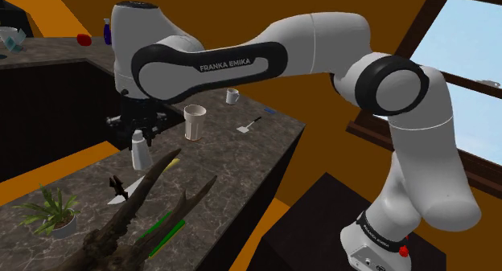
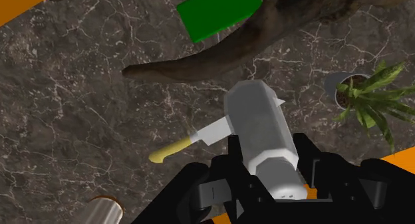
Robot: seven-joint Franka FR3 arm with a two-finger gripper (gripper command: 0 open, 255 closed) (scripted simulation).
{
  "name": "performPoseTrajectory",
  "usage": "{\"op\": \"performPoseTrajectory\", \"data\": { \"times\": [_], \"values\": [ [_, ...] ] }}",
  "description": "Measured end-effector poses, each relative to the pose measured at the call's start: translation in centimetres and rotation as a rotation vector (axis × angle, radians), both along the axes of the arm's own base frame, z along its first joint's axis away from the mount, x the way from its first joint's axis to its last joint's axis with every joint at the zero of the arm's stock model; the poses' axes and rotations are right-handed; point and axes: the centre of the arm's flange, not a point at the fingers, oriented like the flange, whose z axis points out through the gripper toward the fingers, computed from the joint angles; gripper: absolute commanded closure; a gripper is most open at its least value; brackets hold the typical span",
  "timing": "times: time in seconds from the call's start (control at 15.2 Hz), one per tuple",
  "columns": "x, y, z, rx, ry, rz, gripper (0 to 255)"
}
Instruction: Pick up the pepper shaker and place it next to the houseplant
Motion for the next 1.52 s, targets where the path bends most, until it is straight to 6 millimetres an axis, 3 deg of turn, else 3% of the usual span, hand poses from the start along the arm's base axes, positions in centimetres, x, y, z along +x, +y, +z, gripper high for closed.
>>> {"op": "performPoseTrajectory", "data": {
  "times": [0.2,0.33,1.52],
  "values": [
    [0.9,3.7,-0.7,0.0,0.0,0.001,255],
    [1.1,4.7,-0.8,-0.001,0.0,0.0,255],
    [1.1,5.1,-10.0,-0.001,0.001,-0.001,255]
  ]
}}
